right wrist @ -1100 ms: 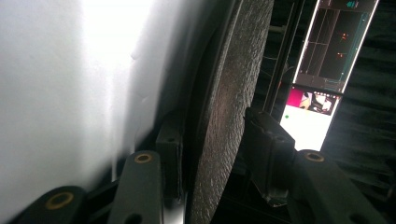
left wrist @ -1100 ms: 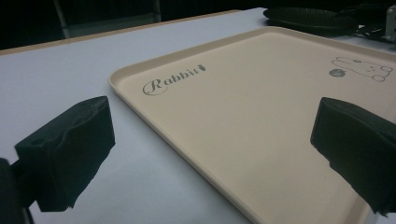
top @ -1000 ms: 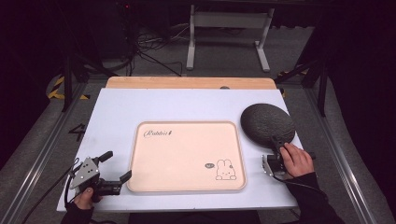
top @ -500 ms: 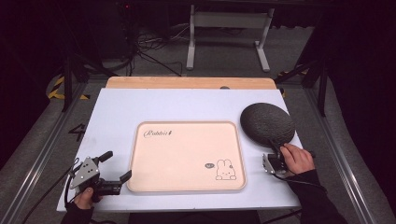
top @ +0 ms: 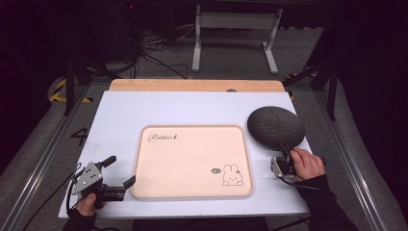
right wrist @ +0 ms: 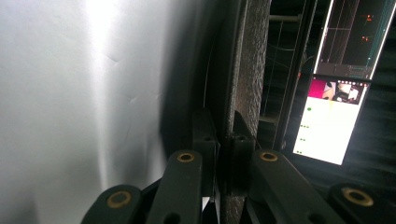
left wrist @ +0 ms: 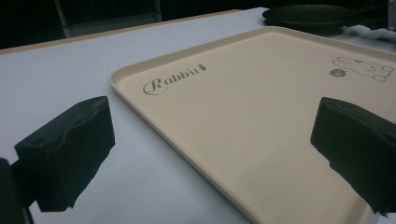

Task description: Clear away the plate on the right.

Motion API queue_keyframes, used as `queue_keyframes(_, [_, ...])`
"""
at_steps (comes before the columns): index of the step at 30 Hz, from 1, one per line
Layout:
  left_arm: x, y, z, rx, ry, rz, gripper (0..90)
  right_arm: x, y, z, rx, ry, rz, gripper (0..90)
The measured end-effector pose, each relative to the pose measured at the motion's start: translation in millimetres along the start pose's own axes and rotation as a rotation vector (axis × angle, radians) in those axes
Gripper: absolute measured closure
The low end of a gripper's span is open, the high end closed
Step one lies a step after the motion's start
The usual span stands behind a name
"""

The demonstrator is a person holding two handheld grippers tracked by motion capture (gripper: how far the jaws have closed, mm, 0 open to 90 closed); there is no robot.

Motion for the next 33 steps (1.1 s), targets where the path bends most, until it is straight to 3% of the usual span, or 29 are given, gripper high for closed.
queue_keyframes(7, [0.1, -0.4, -0.2, -0.006, -0.005, 0.0, 0.4, -4.4, -2.2, -0.5, 0.022, 0.02, 0.015, 86.7])
queue_keyframes(13, [0.0, -0.2, -0.1, -0.003, -0.001, 0.0, 0.4, -12.6, -12.0, -5.7, 0.062, 0.028, -0.019, 86.7])
queue_keyframes(33, [0.1, -0.5, -0.2, -0.006, -0.001, 0.0, 0.4, -42.6, -36.1, -8.1, 0.066, 0.015, -0.1, 86.1])
Point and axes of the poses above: each handheld gripper's, and its own axes: x roughly forward along the jaws, z roughly out of its top, y roughly to its left, the point moved 4 cm from there along x, roughly forward along the jaws, and after that the axes turned 12 degrees about -x, right-handed, at the moved point
